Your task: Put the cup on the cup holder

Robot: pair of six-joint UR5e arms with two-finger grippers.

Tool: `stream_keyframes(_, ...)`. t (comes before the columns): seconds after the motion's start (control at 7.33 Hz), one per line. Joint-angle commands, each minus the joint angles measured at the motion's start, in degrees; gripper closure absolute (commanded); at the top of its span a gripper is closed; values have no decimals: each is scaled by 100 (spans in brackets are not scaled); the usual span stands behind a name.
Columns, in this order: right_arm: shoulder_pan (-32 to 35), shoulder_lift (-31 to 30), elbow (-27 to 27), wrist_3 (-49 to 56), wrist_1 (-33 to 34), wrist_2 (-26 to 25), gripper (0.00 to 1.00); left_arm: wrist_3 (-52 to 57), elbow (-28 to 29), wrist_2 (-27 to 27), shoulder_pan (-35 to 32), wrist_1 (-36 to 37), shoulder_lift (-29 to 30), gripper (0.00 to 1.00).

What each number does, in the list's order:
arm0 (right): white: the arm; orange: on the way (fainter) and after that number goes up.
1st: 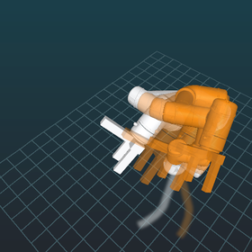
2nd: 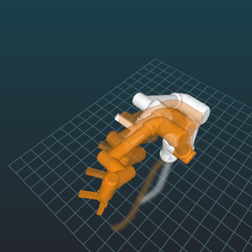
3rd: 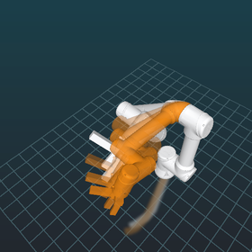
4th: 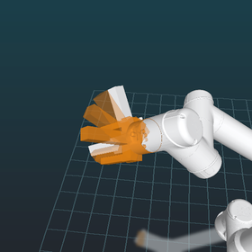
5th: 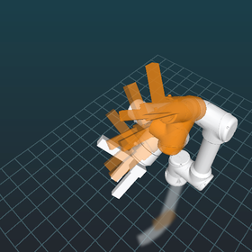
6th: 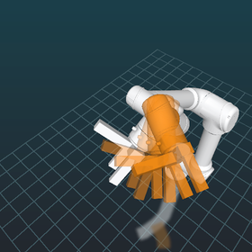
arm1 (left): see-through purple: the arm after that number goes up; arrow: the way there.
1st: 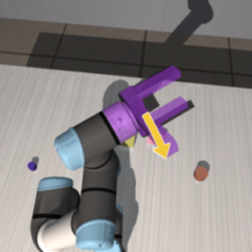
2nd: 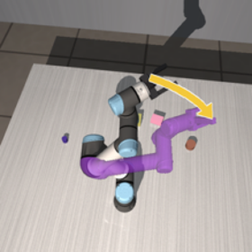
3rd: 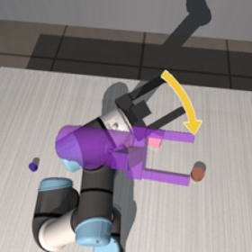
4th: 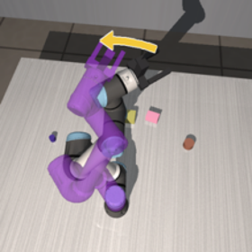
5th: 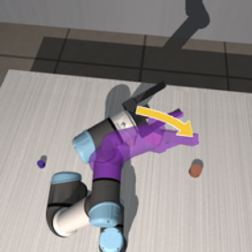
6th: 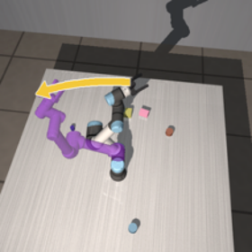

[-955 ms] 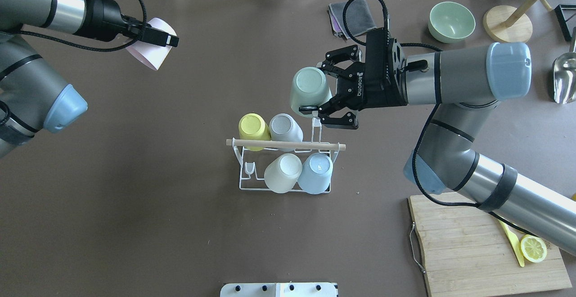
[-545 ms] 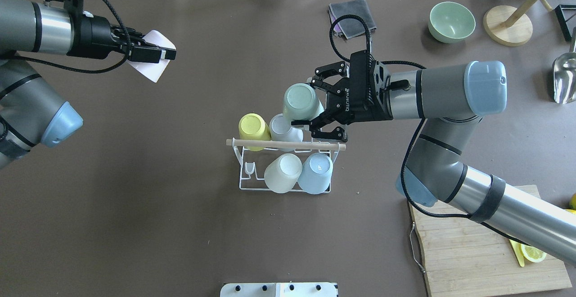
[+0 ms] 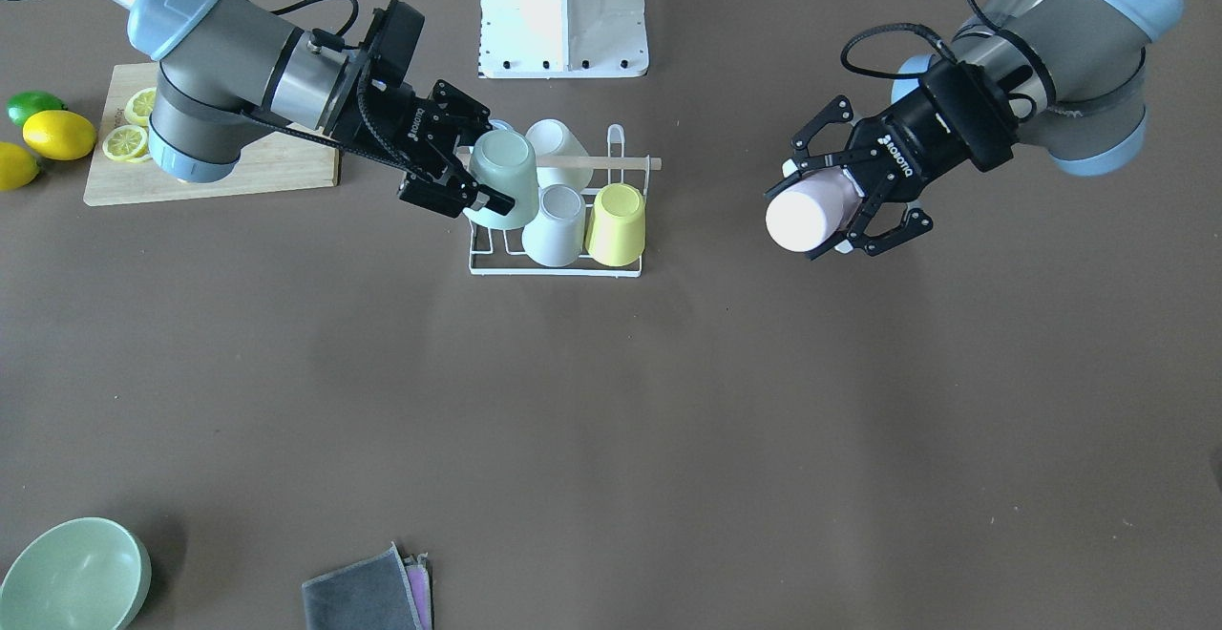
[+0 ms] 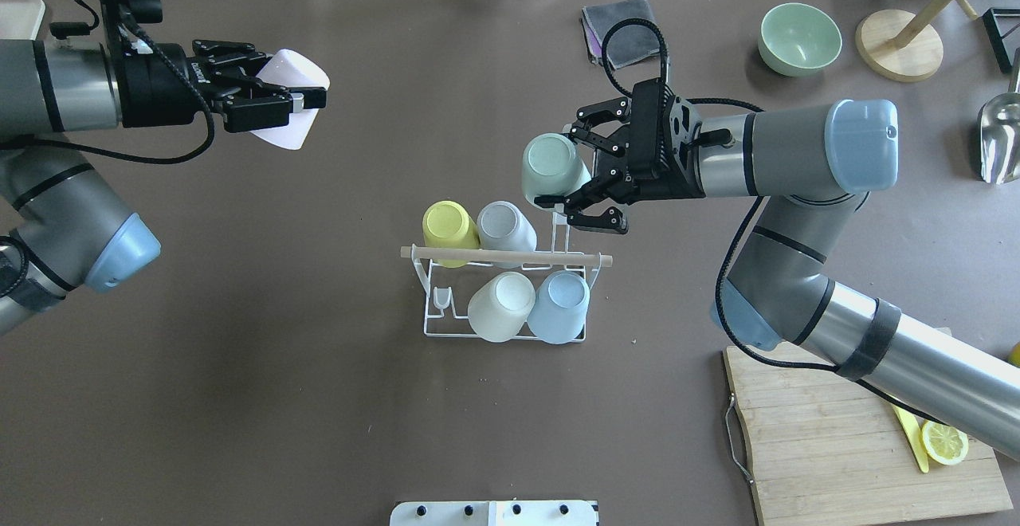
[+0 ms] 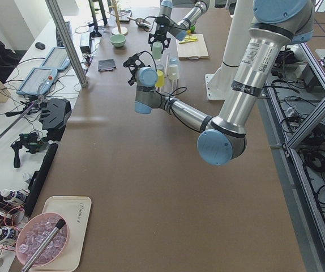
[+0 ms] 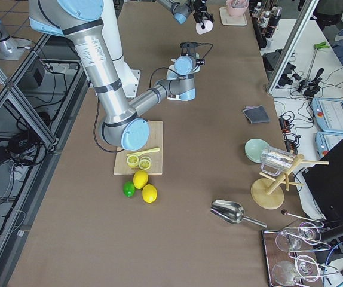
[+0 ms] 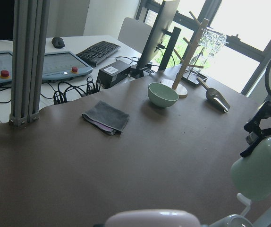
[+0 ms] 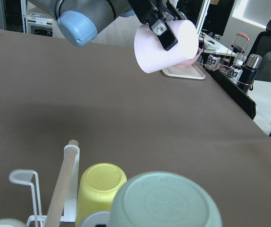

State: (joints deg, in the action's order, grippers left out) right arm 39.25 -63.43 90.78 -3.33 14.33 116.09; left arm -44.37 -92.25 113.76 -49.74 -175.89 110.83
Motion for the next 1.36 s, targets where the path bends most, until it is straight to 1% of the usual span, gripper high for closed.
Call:
stream_keyframes(0.0,4,-11,-113,-1,-9,1,100,8,5,-1297,663,-680,-17,100)
stream_keyframes(0.14,4,-11,-113,-1,-9,-8,100,25,-100,-2357,1163,-1075,-17,100)
stream_keyframes(0.27,-5,-29,-122,-1,-9,1,100,77,-414,-3125,1881,-1279,-43,100)
stream_keyframes(0.41,-13,-29,-122,-1,-9,1,100,113,-487,-3611,2202,-1290,-18,100)
stream_keyframes(0.55,-13,-38,-139,-1,-9,1,100,252,-479,-3668,2327,-1307,44,100)
stream_keyframes(0.68,-31,-38,-227,-1,-148,-8,100,488,-539,-3686,2476,-1325,1,100)
stream_keyframes(0.82,-40,-38,-488,-27,-524,-8,100,691,-697,-3695,2791,-1334,-17,100)
stream_keyframes(0.95,-57,-29,-595,-62,-675,-8,100,710,-890,-3677,2890,-1316,-183,100)
stream_keyframes(1.09,-75,23,-597,-158,-668,-25,100,763,-1057,-3686,3030,-1351,-367,100)
stream_keyframes(1.23,-75,41,-597,-202,-668,-25,100,1016,-1085,-3686,3144,-1351,-465,100)
